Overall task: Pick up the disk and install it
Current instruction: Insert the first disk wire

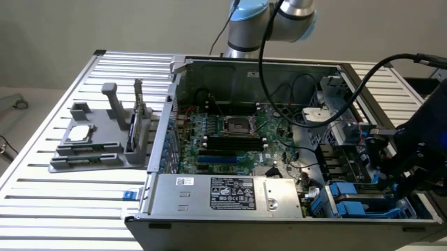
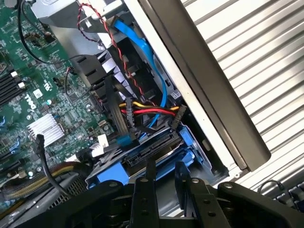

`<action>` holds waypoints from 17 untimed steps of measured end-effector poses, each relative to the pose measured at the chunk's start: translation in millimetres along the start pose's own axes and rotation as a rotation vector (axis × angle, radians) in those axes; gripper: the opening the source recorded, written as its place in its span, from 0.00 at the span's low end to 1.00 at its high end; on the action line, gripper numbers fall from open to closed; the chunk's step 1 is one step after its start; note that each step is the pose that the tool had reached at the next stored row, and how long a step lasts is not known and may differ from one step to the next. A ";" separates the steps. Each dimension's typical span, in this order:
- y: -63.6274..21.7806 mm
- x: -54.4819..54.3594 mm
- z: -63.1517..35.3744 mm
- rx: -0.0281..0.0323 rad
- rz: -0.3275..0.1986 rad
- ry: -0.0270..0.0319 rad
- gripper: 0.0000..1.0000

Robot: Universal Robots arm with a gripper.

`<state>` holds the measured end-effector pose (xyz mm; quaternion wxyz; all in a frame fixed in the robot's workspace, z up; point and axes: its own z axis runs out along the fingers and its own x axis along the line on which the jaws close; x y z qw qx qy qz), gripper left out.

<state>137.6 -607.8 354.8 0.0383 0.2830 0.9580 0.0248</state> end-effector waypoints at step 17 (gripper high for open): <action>11.5 -3.4 6.1 0.0030 0.066 -0.0026 0.31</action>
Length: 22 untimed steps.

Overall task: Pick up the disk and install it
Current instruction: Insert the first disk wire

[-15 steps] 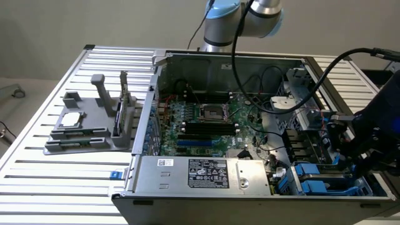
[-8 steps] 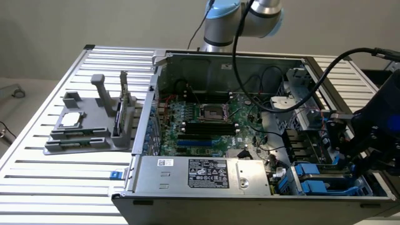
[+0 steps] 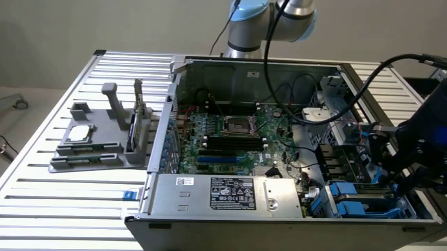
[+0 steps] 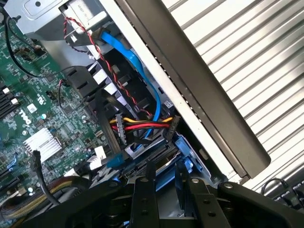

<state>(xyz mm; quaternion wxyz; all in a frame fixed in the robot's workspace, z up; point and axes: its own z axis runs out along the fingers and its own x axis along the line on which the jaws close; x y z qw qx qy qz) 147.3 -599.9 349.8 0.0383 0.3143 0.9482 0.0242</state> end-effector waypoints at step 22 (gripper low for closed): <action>13.5 2.0 7.5 0.0020 0.065 0.0040 0.31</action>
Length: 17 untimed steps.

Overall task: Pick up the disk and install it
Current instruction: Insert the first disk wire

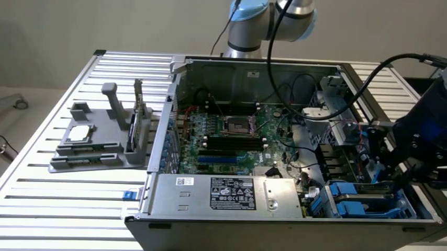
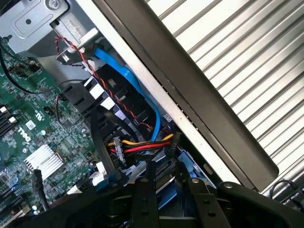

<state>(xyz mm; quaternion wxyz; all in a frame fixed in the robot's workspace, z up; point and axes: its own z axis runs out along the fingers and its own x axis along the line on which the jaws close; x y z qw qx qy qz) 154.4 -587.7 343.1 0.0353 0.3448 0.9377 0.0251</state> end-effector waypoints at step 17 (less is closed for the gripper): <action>10.1 -1.4 4.6 -0.0032 0.049 0.0045 0.31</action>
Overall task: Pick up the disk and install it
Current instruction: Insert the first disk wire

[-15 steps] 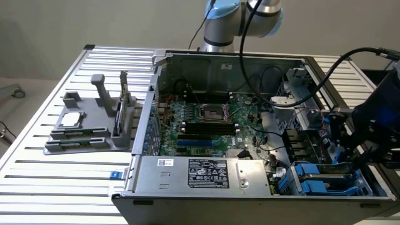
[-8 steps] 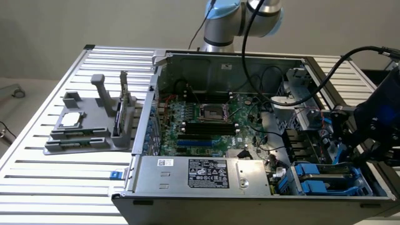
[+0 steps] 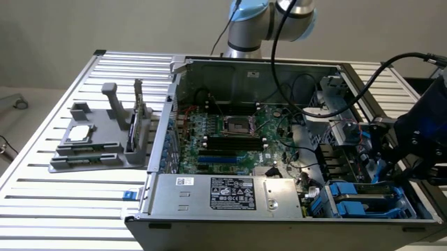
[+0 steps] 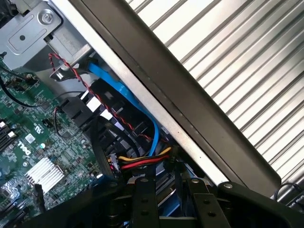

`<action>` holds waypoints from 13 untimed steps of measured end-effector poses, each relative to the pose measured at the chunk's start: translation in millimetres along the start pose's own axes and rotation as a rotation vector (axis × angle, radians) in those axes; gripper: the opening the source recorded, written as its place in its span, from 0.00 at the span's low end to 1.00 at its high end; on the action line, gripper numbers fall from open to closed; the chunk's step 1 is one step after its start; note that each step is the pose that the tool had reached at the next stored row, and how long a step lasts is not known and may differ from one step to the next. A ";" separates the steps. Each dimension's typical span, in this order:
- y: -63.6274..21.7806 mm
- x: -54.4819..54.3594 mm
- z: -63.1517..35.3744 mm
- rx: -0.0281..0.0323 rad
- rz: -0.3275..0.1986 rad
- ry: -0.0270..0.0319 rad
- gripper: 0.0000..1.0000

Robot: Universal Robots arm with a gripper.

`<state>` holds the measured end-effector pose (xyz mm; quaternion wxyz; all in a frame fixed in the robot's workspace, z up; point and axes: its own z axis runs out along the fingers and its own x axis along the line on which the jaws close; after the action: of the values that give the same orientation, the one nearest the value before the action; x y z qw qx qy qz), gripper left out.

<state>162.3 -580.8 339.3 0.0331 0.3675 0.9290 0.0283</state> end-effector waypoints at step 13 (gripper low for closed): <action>4.2 2.5 5.2 0.0022 0.051 0.0037 0.21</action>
<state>163.8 -575.9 334.4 0.0303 0.3912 0.9193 0.0288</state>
